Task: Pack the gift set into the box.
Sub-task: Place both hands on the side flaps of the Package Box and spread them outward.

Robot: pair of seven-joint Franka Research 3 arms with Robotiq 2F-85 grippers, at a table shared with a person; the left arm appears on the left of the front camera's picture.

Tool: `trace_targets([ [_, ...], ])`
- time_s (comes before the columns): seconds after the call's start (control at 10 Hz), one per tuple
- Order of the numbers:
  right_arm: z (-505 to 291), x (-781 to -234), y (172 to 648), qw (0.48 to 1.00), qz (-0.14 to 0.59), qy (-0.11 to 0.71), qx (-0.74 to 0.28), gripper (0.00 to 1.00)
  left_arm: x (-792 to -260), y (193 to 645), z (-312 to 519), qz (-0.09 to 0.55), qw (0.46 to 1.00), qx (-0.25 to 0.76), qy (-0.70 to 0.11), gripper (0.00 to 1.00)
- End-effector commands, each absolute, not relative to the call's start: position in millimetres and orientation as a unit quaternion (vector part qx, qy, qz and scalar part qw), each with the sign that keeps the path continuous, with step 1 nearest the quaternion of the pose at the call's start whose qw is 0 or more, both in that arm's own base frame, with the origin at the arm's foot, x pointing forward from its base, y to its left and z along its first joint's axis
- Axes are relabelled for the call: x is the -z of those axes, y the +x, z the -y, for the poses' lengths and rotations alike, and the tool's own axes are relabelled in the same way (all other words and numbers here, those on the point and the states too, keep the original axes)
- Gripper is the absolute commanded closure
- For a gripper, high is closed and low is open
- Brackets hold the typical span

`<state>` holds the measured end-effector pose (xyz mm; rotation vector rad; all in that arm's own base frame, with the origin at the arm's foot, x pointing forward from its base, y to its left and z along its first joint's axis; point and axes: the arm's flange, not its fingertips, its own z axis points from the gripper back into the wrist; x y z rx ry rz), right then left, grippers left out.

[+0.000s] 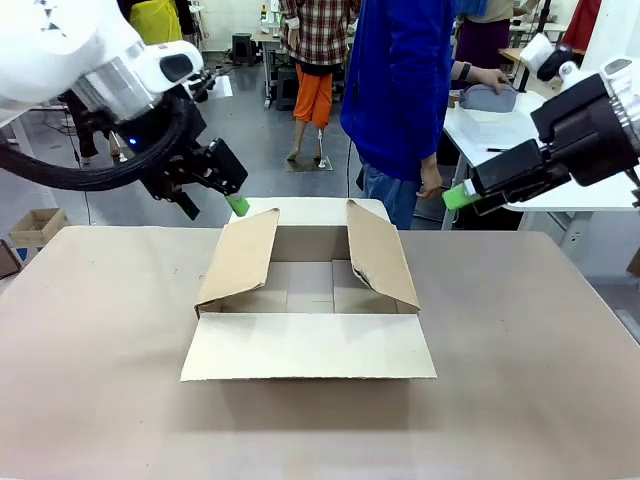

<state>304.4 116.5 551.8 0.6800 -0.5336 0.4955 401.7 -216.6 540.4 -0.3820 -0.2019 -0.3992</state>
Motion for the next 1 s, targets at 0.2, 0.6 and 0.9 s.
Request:
trace_targets([
  [0.2,-99,-452,285,0.833,0.271,0.399,-0.271,0.00,-549,389,212,0.117,0.955,0.202,-0.182,0.00],
  [0.6,-113,-426,295,0.846,0.266,0.373,-0.272,0.00,-549,408,235,0.110,0.957,0.220,-0.151,0.00],
  [0.9,-116,-473,354,0.850,0.240,0.380,-0.274,0.00,-501,489,308,0.080,0.982,0.139,-0.099,0.00],
])
